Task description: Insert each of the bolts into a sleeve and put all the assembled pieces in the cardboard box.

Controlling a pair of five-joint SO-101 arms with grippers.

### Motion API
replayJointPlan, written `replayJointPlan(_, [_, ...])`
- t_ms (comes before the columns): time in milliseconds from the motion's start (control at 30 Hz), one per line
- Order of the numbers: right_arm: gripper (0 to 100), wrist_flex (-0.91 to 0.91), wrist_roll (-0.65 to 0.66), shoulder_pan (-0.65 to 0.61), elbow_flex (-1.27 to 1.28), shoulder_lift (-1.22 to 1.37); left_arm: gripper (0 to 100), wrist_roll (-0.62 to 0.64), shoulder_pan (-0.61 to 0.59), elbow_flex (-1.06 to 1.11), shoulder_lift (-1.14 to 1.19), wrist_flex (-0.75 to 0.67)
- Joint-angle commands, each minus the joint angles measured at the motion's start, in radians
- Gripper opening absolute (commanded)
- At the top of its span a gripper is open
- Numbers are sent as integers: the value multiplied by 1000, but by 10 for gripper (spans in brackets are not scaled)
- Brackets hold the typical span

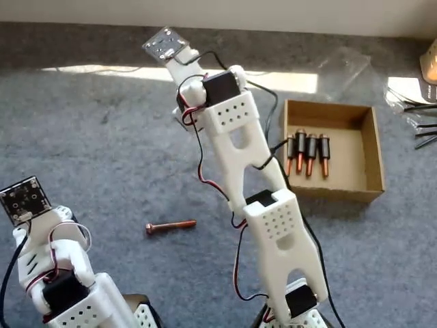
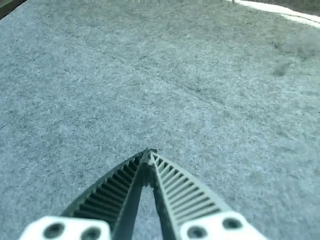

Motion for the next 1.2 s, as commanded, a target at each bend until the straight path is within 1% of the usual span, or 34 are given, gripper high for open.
replayJointPlan(0, [5,16,-40,13,-42,-140,6,-2,18,-7,-8,-5])
replayJointPlan(133, [5,16,-55,15,81,-274,6,-2,18,-7,-8,-5])
replayJointPlan(333, [5,16,-57,18,426,-496,6,-2,18,-7,-8,-3])
replayJointPlan(467, [5,10,-57,62,625,-602,7,-2,18,-5,-8,-2])
replayJointPlan(600, [5,-16,-57,122,797,-622,7,-2,18,-5,-8,-2])
replayJointPlan(767, [5,-173,-57,188,1035,-622,7,-2,18,-5,-8,-2])
replayJointPlan(900, [5,-285,-57,193,1182,-624,7,-2,18,-5,-8,0])
replayJointPlan(1033, [5,-389,-57,193,1270,-624,7,-2,18,-5,-8,0])
replayJointPlan(1167, [5,-549,-57,193,1363,-622,7,-2,18,-5,-8,2])
